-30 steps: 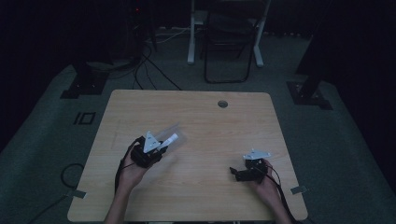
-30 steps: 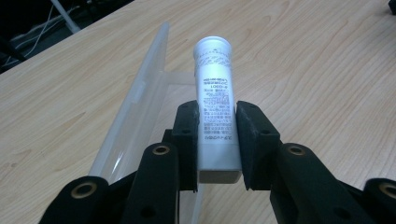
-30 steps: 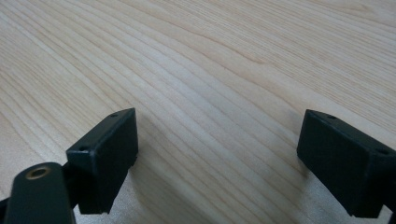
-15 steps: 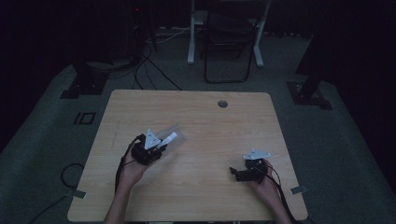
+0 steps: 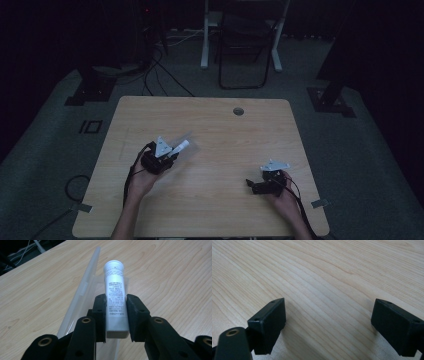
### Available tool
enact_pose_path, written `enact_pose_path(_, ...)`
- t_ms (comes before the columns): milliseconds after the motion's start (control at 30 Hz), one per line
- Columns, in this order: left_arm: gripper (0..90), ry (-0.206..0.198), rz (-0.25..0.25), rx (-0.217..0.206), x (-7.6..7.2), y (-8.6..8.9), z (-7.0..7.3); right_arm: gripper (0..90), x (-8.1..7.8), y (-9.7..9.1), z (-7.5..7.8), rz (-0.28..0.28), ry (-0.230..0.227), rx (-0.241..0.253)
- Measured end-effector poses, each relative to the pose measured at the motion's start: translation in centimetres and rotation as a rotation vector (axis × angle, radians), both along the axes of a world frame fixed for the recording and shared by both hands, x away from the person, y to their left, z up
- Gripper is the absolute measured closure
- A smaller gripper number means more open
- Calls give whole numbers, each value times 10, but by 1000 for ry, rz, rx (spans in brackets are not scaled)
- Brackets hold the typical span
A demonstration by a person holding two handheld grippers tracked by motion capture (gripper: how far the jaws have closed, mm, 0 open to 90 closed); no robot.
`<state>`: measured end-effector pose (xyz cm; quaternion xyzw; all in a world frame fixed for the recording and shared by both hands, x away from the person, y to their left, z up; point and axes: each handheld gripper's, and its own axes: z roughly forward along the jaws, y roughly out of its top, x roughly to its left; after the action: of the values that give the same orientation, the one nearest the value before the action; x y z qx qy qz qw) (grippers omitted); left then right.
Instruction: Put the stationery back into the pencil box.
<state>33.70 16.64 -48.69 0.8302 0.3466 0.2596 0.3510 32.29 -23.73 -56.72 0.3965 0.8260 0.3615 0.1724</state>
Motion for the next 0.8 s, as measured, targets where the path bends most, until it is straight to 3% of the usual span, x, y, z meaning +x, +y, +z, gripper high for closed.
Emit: enact_pose_path(800,711,0,20,-4,8,4,-5,125,0,0,0,0,0,0)
